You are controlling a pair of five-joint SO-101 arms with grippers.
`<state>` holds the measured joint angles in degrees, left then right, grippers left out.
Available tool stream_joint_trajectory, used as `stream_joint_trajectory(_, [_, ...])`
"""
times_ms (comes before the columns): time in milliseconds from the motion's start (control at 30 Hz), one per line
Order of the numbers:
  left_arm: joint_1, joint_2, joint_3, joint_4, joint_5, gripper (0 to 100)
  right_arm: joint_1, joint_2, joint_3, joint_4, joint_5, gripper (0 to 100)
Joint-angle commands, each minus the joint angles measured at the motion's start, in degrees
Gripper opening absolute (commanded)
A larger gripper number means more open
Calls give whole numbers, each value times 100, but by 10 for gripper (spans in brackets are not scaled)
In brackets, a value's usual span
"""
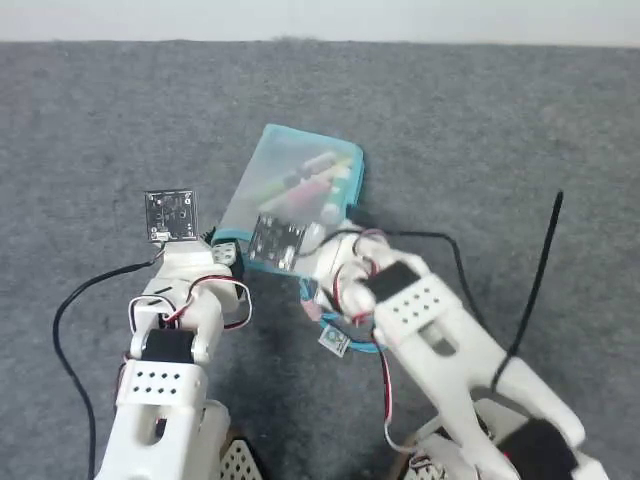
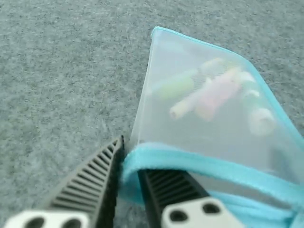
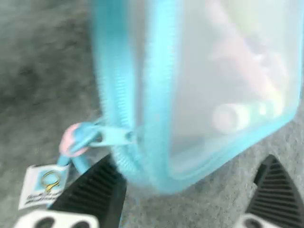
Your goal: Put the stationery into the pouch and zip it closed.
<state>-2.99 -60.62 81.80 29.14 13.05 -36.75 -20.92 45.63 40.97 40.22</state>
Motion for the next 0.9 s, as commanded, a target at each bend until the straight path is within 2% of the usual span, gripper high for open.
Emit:
stream_joint_trajectory(0, [9,-193,-242,-149,-70,9,75,259,-615,-189,35,230])
stream_joint_trajectory(67, [18,-193,-233,-149,-70,10,75,391,-791,-180,-193,148])
stream_joint_trajectory(167, [53,-193,-233,-149,-70,10,119,435,-1029,-180,-914,0])
stream_joint_trajectory(233, [62,-202,-233,-149,-70,11,127,409,-1090,-127,-1143,25])
stream_joint_trajectory(400, [62,-246,-356,97,-70,13,119,426,-1090,-119,-1301,6])
stream_joint_trajectory(600, [9,-422,-787,826,-70,14,286,418,-1160,75,-1802,6])
stream_joint_trajectory(733, [9,-1143,-831,1319,-273,62,611,470,-1319,84,-2259,6])
stream_joint_trajectory(867, [44,-2268,-752,1952,-703,98,681,462,-1424,277,-2356,6])
